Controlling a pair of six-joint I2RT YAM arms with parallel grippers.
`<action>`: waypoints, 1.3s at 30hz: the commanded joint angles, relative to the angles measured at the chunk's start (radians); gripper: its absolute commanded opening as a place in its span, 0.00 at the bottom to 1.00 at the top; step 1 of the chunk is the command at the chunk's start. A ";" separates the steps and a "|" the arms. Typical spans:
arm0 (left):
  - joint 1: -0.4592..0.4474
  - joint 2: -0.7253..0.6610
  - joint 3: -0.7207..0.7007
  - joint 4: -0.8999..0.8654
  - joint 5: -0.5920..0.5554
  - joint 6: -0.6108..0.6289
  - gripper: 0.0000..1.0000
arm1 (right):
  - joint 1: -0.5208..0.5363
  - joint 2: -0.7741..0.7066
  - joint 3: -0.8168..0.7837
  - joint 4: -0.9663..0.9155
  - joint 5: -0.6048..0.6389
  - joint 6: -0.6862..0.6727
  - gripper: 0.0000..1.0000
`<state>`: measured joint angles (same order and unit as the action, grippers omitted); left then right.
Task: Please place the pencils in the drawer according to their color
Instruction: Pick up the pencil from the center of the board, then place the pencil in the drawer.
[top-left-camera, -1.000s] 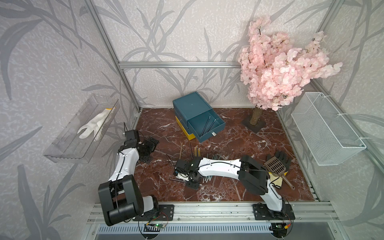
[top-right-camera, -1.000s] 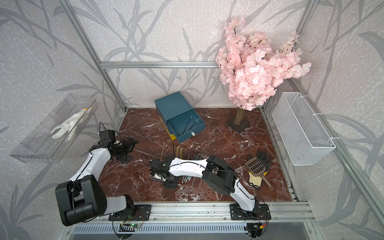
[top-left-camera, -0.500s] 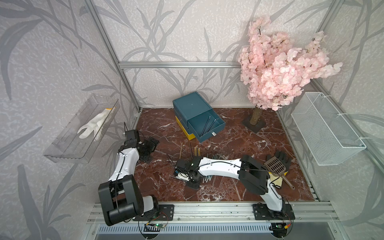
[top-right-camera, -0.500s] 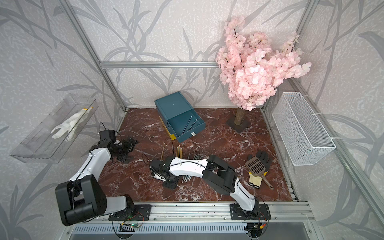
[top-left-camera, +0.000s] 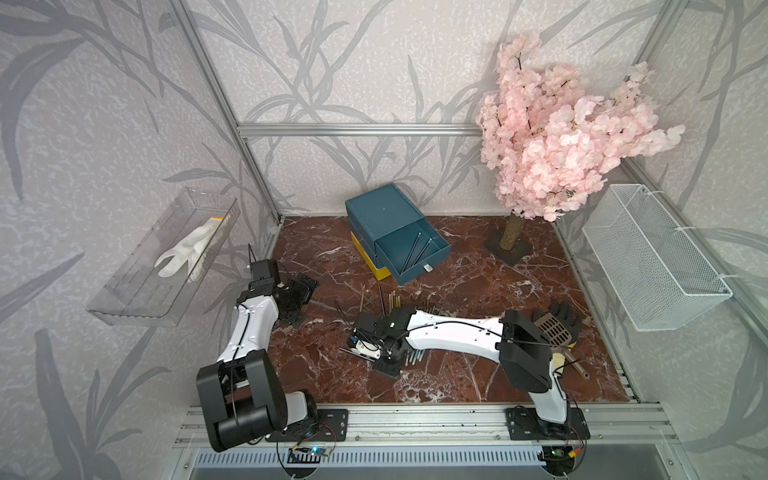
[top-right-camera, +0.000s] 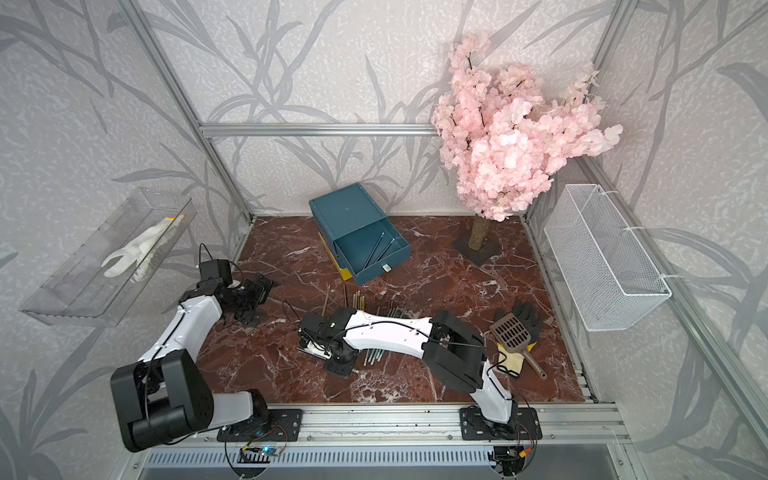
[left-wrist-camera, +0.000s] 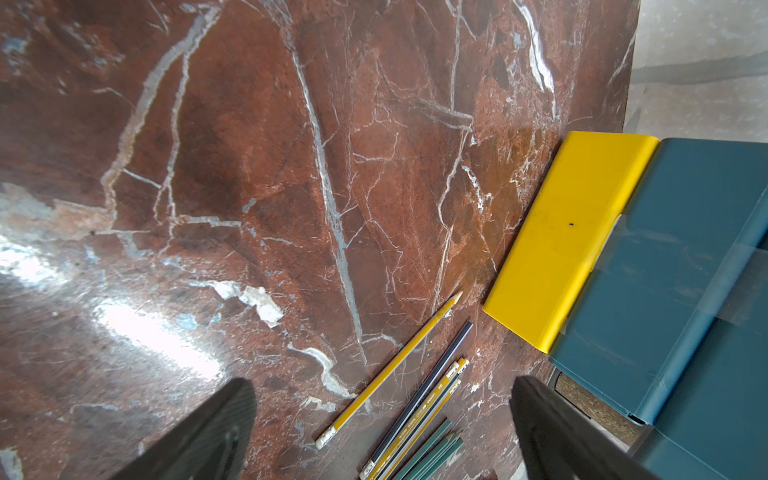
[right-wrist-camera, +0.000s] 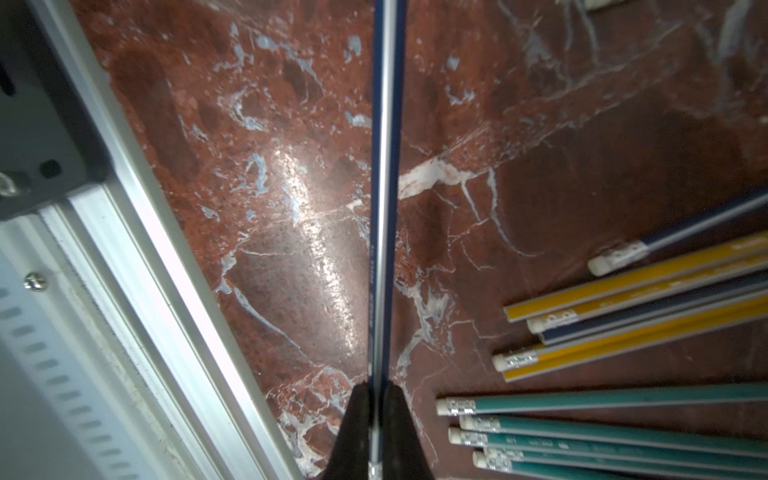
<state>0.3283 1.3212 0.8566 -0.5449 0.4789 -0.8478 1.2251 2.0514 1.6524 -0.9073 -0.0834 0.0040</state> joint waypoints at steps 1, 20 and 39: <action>-0.005 0.000 0.042 -0.002 0.013 0.018 1.00 | -0.007 -0.059 0.000 -0.029 0.007 0.020 0.00; -0.060 0.019 0.308 -0.037 0.020 -0.017 1.00 | -0.235 -0.318 0.152 0.037 -0.032 0.143 0.00; -0.246 0.084 0.380 -0.054 -0.048 -0.014 1.00 | -0.596 -0.358 -0.001 0.594 -0.111 0.681 0.00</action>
<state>0.0921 1.3994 1.2003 -0.5774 0.4545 -0.8654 0.6376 1.7180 1.6825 -0.4606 -0.1875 0.5625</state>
